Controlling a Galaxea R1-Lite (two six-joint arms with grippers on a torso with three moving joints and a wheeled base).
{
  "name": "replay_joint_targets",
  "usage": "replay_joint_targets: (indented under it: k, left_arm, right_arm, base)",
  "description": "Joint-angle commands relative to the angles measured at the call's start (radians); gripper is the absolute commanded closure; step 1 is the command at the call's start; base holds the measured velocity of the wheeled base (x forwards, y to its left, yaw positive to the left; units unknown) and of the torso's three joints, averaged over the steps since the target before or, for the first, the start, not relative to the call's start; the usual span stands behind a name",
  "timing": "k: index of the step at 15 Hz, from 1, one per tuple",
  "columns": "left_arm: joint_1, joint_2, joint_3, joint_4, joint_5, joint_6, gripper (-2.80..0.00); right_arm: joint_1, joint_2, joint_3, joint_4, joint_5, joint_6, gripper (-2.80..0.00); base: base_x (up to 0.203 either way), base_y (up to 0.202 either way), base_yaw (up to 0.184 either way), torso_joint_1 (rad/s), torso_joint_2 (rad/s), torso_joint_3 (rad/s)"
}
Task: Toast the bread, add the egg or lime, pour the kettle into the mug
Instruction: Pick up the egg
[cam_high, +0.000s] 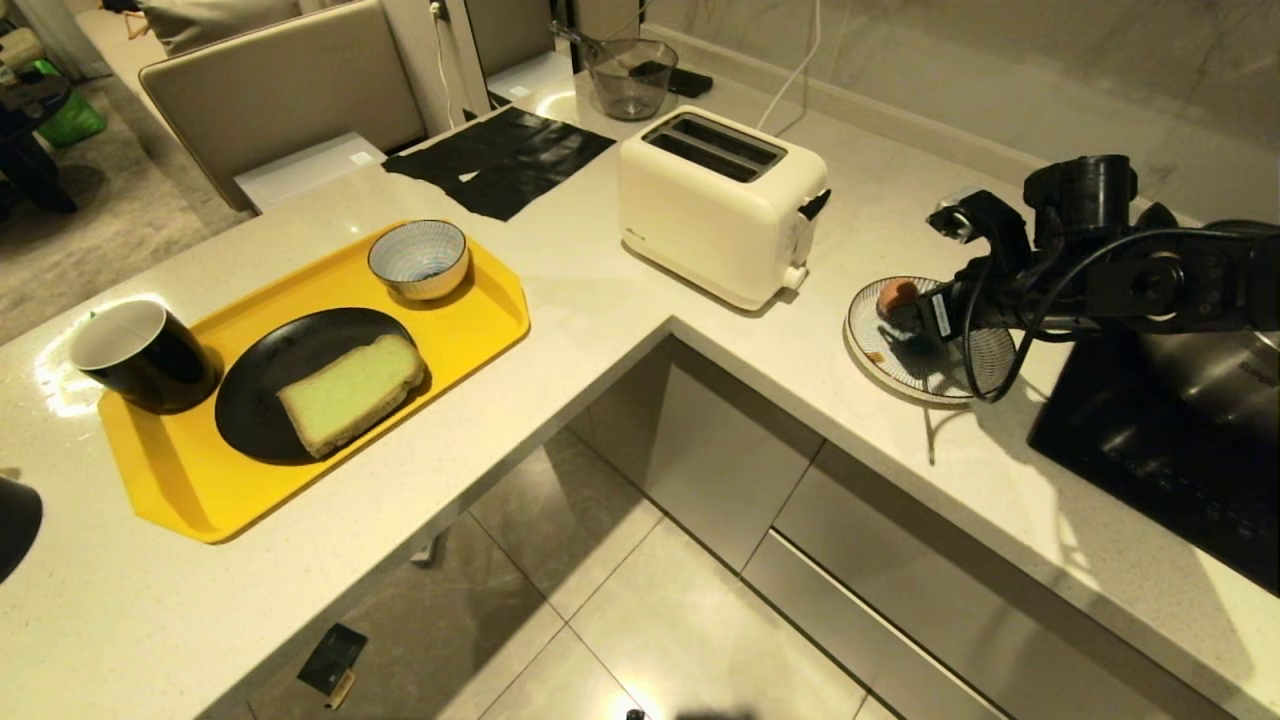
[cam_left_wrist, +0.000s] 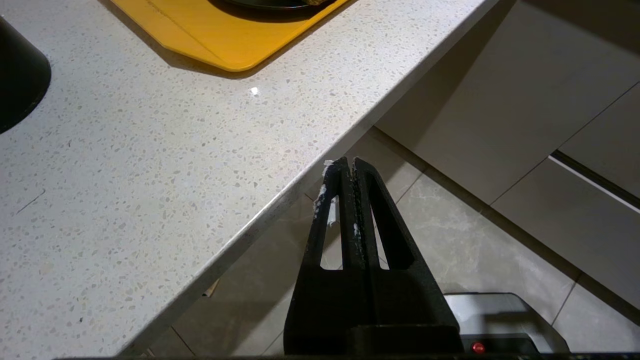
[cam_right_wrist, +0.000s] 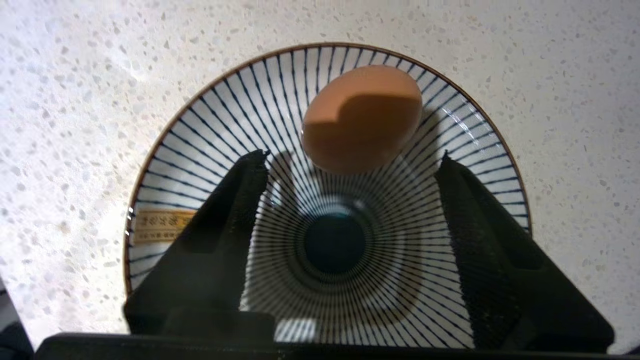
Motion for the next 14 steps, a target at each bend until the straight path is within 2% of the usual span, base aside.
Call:
replay_joint_targets:
  k: [1,4,6,9,14]
  left_arm:
    - [0.000,0.001,0.000,-0.001,0.000,0.000,0.00]
    - [0.000,0.001,0.000,-0.001,0.001,0.000,0.00]
    - [0.002,0.001,0.000,-0.001,0.001,0.000,0.00]
    - [0.000,0.001,0.000,-0.001,0.001,0.000,0.00]
    - [0.000,0.001,0.000,-0.001,0.001,0.000,0.00]
  right_arm:
    - [0.014,0.023,-0.017,0.001,0.001,0.020,-2.80]
    - [0.019,0.054,-0.037,-0.012,-0.008,0.019,-2.80]
    - [0.019,0.076,-0.049,-0.066,-0.022,0.018,-2.80]
    - [0.019,0.104,-0.084,-0.090,-0.077,0.018,-2.80]
    - [0.017,0.110,-0.087,-0.090,-0.080,0.018,-2.80]
  base:
    - [0.000,0.000,0.000,0.000,0.00,0.000]
    - [0.000,0.000,0.000,0.000,0.00,0.000]
    - [0.000,0.000,0.000,0.000,0.00,0.000]
    - [0.000,0.000,0.000,0.000,0.00,0.000]
    - [0.000,0.000,0.000,0.000,0.00,0.000]
